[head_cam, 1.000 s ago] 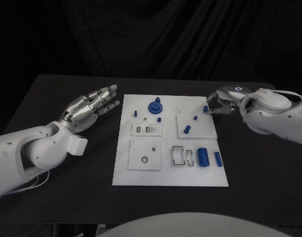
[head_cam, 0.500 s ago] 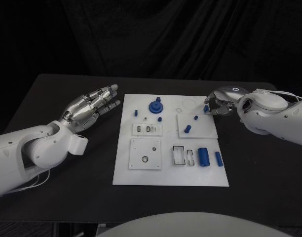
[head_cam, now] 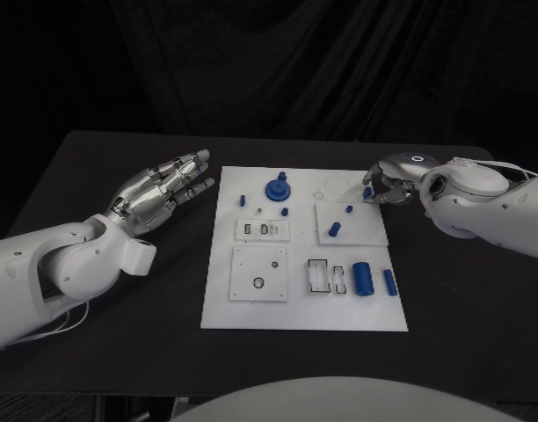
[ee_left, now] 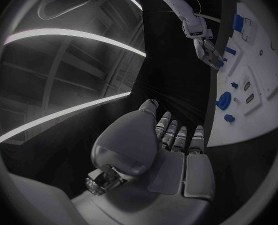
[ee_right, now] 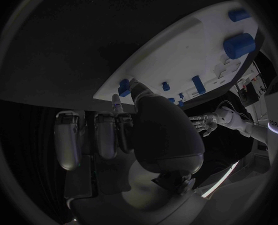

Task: Assemble the parts on the task board

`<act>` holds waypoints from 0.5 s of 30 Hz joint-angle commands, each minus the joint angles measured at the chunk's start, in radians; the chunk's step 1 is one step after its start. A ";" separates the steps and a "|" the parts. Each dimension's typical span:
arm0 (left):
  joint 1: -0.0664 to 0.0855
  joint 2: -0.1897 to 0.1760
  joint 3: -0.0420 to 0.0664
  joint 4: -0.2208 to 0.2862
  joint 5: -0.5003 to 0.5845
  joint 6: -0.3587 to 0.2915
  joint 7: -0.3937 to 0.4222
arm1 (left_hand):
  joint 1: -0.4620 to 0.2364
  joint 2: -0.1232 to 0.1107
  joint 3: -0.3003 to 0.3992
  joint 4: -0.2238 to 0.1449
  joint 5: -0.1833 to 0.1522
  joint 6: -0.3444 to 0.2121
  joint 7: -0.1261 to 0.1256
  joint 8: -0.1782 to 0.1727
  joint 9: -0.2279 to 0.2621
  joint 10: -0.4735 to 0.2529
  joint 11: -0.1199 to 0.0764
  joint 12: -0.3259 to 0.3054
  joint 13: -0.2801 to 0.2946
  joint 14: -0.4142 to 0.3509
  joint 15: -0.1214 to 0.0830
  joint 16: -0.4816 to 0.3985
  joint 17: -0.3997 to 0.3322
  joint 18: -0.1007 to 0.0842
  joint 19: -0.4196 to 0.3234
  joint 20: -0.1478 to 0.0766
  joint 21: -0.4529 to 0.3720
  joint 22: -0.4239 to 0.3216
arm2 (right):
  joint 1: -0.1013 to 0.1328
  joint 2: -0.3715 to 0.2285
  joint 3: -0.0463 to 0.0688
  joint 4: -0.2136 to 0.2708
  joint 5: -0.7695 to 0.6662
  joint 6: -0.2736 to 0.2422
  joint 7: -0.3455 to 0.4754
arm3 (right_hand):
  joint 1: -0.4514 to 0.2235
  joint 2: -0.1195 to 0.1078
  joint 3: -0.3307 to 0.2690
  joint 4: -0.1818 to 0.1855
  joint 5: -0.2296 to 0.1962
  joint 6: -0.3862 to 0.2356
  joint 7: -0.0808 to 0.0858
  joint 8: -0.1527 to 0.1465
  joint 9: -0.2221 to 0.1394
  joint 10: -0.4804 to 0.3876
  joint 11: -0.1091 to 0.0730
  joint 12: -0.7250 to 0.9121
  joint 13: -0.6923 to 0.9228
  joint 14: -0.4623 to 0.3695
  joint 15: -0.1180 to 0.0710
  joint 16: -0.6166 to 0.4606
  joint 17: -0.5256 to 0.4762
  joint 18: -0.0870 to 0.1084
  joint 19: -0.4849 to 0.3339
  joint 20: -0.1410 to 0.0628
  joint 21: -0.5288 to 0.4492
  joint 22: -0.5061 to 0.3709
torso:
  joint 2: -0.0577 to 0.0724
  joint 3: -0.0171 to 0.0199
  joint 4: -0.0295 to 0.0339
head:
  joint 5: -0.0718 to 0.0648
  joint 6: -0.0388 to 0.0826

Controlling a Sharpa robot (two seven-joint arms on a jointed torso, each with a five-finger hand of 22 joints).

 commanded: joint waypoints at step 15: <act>-0.003 0.001 0.001 0.001 0.003 0.017 0.004 | -0.009 0.004 0.008 0.000 0.005 -0.005 0.001 0.001 -0.001 0.000 0.004 0.000 -0.001 -0.001 0.009 -0.002 0.000 0.012 -0.002 0.006 -0.002 -0.001 | -0.007 0.005 0.000 -0.006 -0.001 -0.004 0.007 | 0.029 0.020 -0.006 -0.015 0.050 0.139 -0.015 0.093 0.095 0.106 -0.007 0.003 0.263 0.105 0.000 0.003 0.263 -0.014 0.101 -0.002 0.001 0.261 | 0.000 -0.0001 0.0001 | 0.001 -0.004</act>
